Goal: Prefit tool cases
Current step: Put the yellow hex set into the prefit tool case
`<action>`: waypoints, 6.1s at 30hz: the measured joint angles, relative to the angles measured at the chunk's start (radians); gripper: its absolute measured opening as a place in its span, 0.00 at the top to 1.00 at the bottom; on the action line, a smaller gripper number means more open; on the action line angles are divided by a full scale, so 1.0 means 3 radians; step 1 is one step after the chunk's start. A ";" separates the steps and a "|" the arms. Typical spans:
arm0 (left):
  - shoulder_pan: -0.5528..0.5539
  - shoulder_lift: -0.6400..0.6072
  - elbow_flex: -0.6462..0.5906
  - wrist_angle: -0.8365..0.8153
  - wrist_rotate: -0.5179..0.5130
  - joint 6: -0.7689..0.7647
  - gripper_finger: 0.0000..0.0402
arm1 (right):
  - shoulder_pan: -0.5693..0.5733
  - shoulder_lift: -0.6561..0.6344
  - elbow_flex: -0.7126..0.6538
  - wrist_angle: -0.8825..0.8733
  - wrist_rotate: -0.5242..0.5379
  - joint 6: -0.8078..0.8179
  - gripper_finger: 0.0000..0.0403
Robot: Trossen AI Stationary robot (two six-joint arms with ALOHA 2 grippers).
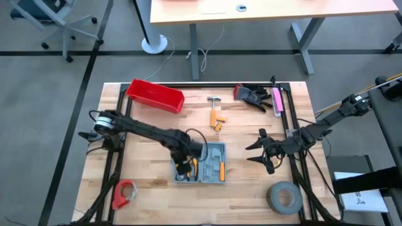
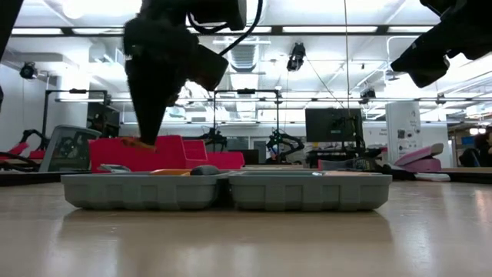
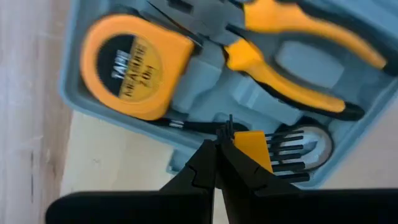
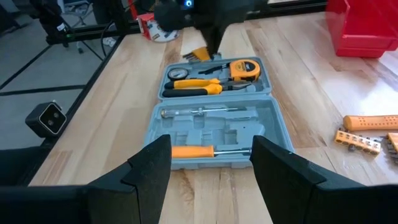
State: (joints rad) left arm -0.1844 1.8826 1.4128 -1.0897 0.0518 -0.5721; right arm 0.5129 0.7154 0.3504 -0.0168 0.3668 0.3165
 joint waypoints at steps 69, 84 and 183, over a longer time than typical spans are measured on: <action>-0.0308 0.0268 0.0001 0.0610 -0.0436 0.0493 0.68 | 0.0000 -0.0001 -0.0004 -0.0002 -0.0001 0.0012 0.51; -0.0452 0.0262 0.0108 0.0591 -0.0537 0.0208 0.76 | 0.0000 0.0000 -0.0004 -0.0002 0.0000 0.0042 0.51; -0.0421 0.0735 0.0824 0.0028 -0.0744 -0.0042 1.00 | 0.0008 -0.0001 0.0000 0.0025 -0.0027 0.0054 0.51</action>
State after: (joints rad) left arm -0.3107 2.1031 1.6600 -1.0814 -0.1713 -0.5846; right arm 0.5152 0.7151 0.3504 -0.0093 0.3588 0.3329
